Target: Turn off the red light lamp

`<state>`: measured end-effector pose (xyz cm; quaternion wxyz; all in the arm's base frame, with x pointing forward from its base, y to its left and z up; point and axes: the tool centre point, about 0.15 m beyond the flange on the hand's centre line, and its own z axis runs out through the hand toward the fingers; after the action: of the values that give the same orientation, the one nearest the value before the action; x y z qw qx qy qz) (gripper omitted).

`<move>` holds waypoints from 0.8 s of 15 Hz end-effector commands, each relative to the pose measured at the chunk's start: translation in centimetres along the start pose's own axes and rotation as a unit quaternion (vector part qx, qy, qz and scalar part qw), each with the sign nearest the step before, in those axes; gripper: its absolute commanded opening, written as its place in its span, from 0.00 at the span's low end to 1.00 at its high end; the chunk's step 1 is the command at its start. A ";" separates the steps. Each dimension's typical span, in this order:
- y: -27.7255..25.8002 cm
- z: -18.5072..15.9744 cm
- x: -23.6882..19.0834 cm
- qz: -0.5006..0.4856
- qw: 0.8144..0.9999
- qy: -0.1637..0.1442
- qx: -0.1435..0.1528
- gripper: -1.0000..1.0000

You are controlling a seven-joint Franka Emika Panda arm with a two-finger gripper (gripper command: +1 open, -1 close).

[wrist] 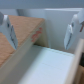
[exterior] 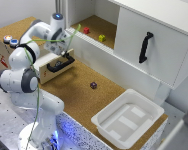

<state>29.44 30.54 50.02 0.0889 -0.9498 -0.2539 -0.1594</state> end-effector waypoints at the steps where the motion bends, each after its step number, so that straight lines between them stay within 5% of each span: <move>1: -8.6 -2.0 5.1 -0.147 0.979 -0.138 -0.032 1.00; 5: -17.1 -2.1 7.0 -0.291 0.937 -0.192 0.030 1.00; 11: -27.2 -1.0 7.0 -0.411 0.883 -0.225 0.020 1.00; 12: -28.2 -1.0 6.7 -0.417 0.882 -0.219 -0.004 1.00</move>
<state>22.42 48.97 54.10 0.0960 -0.7976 -0.5928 -0.0574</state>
